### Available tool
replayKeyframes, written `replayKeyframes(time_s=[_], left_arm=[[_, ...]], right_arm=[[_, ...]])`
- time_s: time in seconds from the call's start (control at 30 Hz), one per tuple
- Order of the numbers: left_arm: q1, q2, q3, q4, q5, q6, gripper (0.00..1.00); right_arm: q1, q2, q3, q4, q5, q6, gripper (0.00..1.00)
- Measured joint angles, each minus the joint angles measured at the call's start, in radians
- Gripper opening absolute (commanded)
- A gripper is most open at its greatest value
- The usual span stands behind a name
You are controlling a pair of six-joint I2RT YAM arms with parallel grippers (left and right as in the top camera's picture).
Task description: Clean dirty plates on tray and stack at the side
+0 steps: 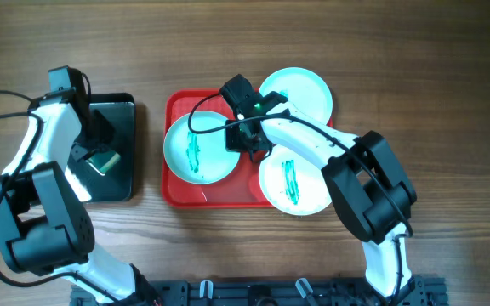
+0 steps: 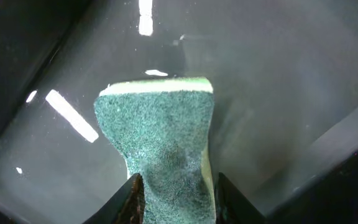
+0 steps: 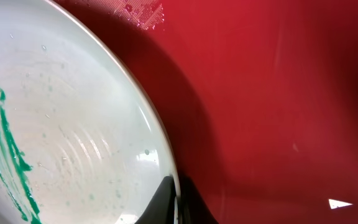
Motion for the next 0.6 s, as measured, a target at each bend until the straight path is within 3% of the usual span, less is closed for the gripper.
replayKeyframes(time_s=[0.6], left_arm=[[0.02,0.003,-0.064,0.056,-0.022,-0.029,0.29]], right_arm=[[0.0,0.0,0.0,0.003,0.0,0.0,0.04]])
